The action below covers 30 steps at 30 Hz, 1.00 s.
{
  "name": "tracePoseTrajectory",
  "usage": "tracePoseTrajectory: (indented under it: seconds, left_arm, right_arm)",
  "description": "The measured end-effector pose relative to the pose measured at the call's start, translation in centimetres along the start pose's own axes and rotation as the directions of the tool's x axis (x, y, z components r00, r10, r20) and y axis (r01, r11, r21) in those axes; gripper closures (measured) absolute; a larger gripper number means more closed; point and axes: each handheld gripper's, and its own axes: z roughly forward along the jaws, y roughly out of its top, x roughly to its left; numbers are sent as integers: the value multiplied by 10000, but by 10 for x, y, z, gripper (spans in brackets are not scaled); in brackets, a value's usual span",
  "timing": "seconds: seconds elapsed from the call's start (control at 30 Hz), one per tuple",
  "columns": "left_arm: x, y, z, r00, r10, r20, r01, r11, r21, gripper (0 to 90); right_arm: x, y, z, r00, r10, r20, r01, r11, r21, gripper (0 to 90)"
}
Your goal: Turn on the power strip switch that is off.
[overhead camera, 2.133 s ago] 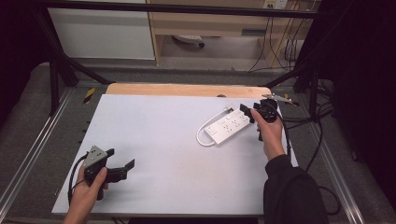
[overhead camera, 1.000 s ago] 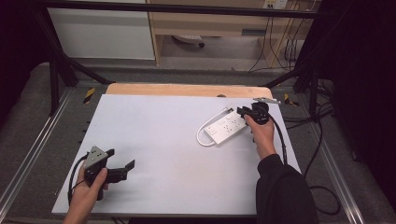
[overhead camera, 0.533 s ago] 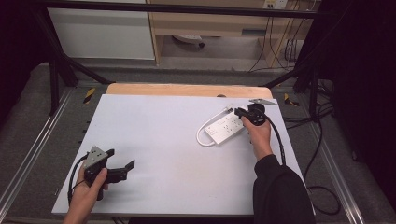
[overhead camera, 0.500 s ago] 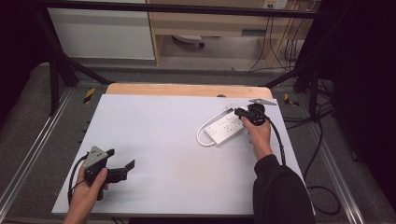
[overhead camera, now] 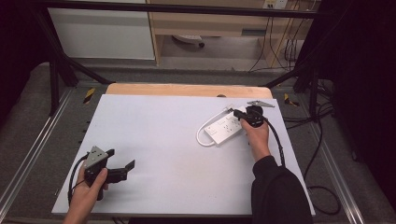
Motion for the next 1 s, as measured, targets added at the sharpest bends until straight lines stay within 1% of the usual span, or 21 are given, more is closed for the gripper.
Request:
tracePoseTrajectory:
  seconds: [0.07,0.2,0.27,0.5,0.77,1.0]
  left_arm:
    - [0,0,0,10000,4,4,-4,10000,0,60]
    - [0,0,1,10000,-12,-30,12,10000,33,59]
    - [0,-1,1,10000,-19,-61,20,10000,58,60]
    - [0,-1,0,10000,-48,-70,48,10000,59,60]
    - [1,-1,0,10000,-52,-28,52,10000,52,60]
    - [0,-1,1,10000,-8,-37,9,10000,62,60]
  right_arm:
    - [2,0,1,9999,-98,23,98,9999,-114,892]
    - [4,0,1,10000,-63,42,65,9996,-271,900]
    - [6,0,2,10000,-61,-19,60,9994,-345,900]
    - [10,-2,5,9998,-175,-25,174,9997,-177,900]
    - [9,-6,9,9997,-223,116,223,9998,-6,900]
    - [11,-9,13,9995,-319,64,318,9994,151,900]
